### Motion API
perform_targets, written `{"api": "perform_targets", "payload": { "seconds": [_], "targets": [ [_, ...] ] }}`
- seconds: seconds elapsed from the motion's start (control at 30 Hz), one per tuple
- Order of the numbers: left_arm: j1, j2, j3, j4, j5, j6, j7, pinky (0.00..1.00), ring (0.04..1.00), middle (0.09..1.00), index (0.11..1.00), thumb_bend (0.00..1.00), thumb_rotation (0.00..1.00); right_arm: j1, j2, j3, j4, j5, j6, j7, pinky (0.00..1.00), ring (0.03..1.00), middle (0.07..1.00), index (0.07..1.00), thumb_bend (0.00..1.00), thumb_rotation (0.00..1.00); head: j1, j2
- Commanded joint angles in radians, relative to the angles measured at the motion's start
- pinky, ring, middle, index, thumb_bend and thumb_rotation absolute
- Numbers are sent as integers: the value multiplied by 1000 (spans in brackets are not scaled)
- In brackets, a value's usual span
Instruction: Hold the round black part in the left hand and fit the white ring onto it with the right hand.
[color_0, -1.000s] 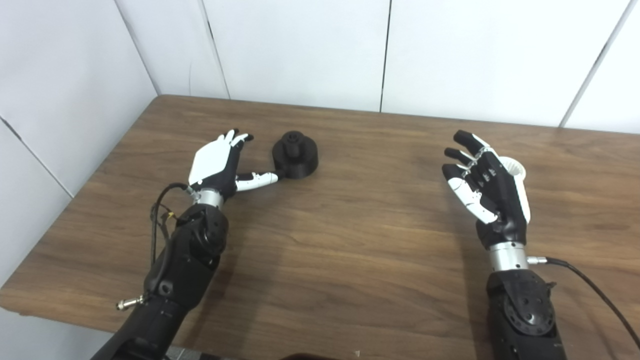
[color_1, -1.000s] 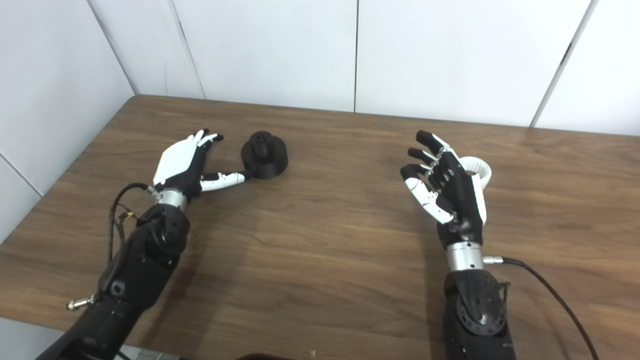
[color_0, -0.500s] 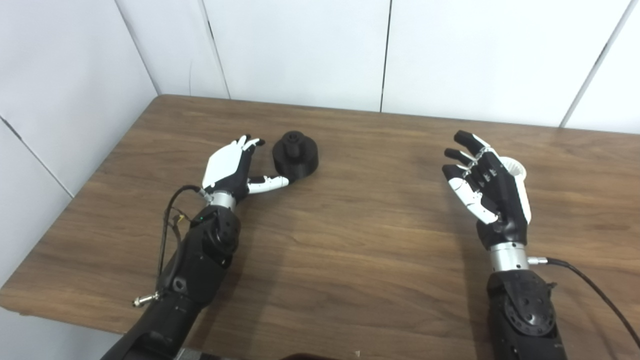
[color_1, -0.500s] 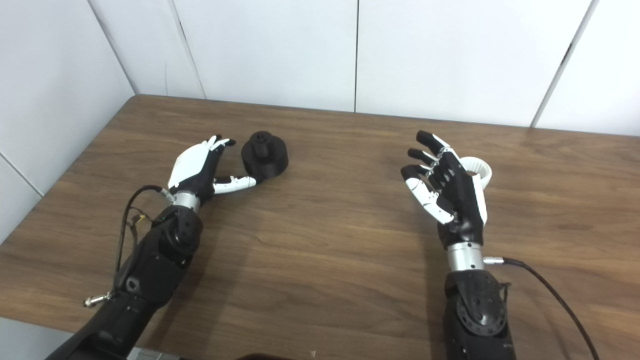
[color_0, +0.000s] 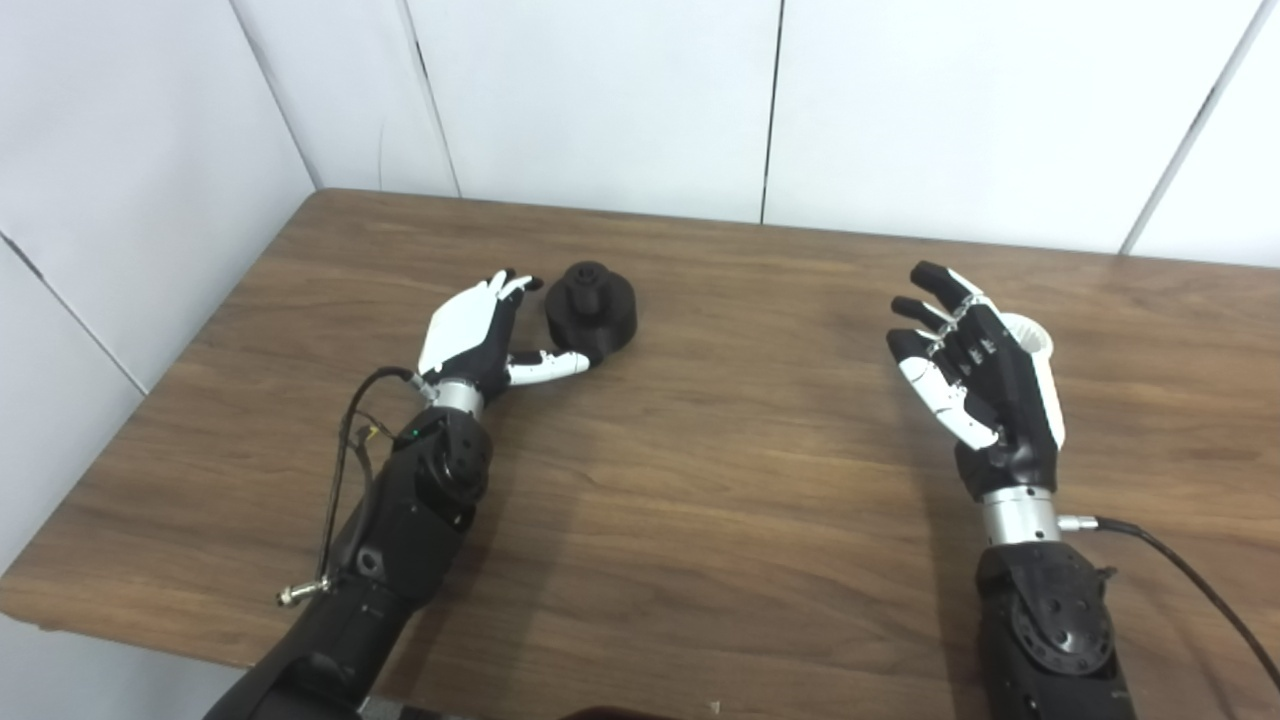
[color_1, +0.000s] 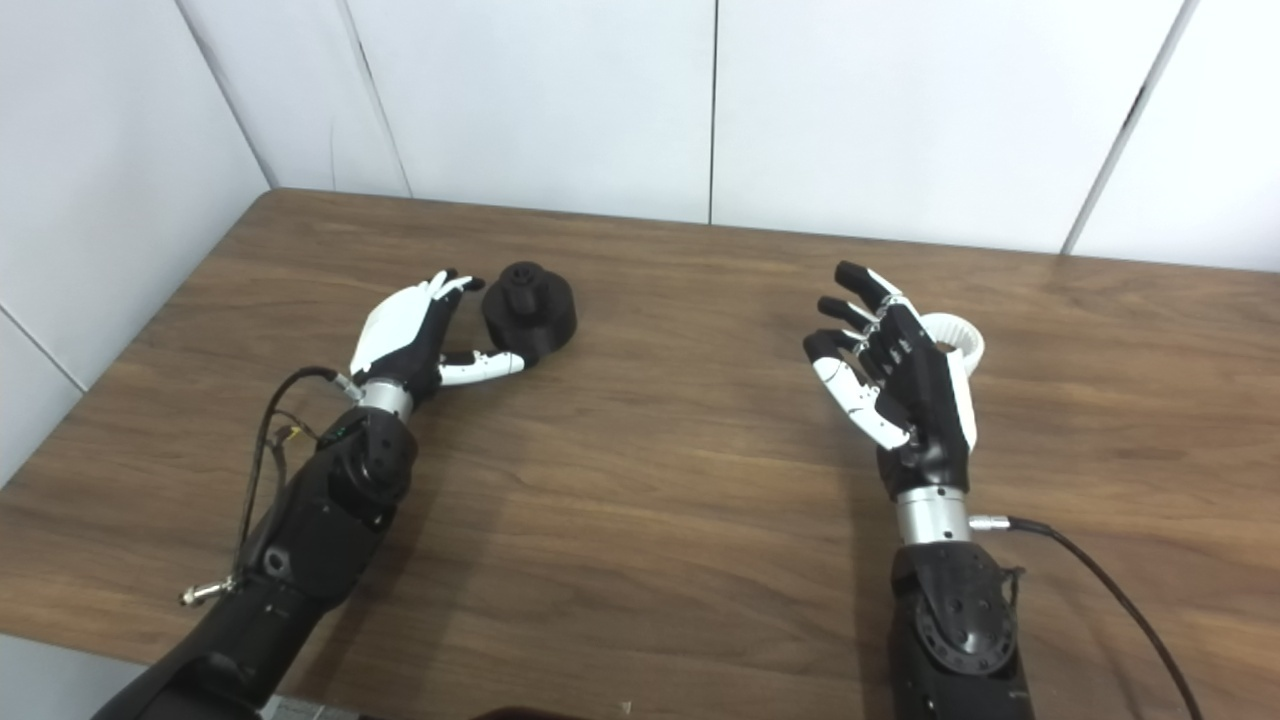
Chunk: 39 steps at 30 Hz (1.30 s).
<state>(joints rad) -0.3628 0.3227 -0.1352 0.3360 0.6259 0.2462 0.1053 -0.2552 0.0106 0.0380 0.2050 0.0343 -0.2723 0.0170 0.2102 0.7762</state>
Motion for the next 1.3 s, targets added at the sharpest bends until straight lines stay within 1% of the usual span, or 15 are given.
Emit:
{"api": "perform_targets", "payload": {
  "seconds": [0.0, 0.1, 0.5, 0.57, 0.63, 0.7, 0.77, 0.87, 1.0, 1.27],
  "targets": [
    [-54, 18, -3, -15, -1, -16, 7, 1000, 1000, 1000, 892, 1000, 586, 54, -19, -11, 25, 0, -8, 9, 658, 762, 843, 786, 596, 325, 0, 1],
    [-55, 18, -8, -16, 1, -14, 4, 1000, 1000, 1000, 892, 1000, 585, 58, -17, -11, 19, 2, -5, 9, 654, 759, 841, 790, 593, 315, -2, 2],
    [-72, 12, -17, 4, -15, -30, 10, 1000, 1000, 1000, 889, 1000, 570, 70, -18, -12, 2, -3, 4, 6, 658, 763, 846, 787, 614, 338, -12, 13],
    [-79, 6, -15, 17, -20, -36, 21, 1000, 1000, 1000, 872, 1000, 552, 74, -18, -12, -5, -3, 8, 8, 654, 759, 846, 783, 605, 326, -13, 15],
    [-88, -3, -10, 35, -27, -41, 35, 1000, 1000, 1000, 838, 1000, 523, 77, -20, -11, -10, -5, 8, 9, 659, 762, 851, 785, 587, 312, -19, 19],
    [-95, -13, -6, 49, -30, -43, 47, 1000, 1000, 1000, 787, 1000, 482, 81, -19, -12, -19, -6, 16, 8, 661, 764, 849, 782, 597, 322, -24, 21],
    [-99, -18, -7, 57, -33, -42, 57, 1000, 1000, 1000, 764, 1000, 460, 85, -19, -12, -29, -5, 21, 7, 661, 765, 849, 780, 601, 325, -26, 23],
    [-104, -28, -7, 68, -36, -44, 76, 1000, 1000, 1000, 728, 987, 423, 90, -17, -16, -40, 8, 23, 10, 656, 762, 847, 775, 587, 293, -28, 27],
    [-106, -36, -6, 86, -45, -63, 98, 1000, 1000, 1000, 698, 967, 404, 98, -22, -21, -54, 6, 35, 10, 653, 774, 849, 780, 586, 303, -25, 31],
    [-102, -37, -6, 96, -56, -75, 113, 1000, 1000, 1000, 682, 957, 387, 99, -26, -21, -53, 2, 36, 12, 657, 772, 850, 788, 582, 311, -24, 33]
  ]
}}
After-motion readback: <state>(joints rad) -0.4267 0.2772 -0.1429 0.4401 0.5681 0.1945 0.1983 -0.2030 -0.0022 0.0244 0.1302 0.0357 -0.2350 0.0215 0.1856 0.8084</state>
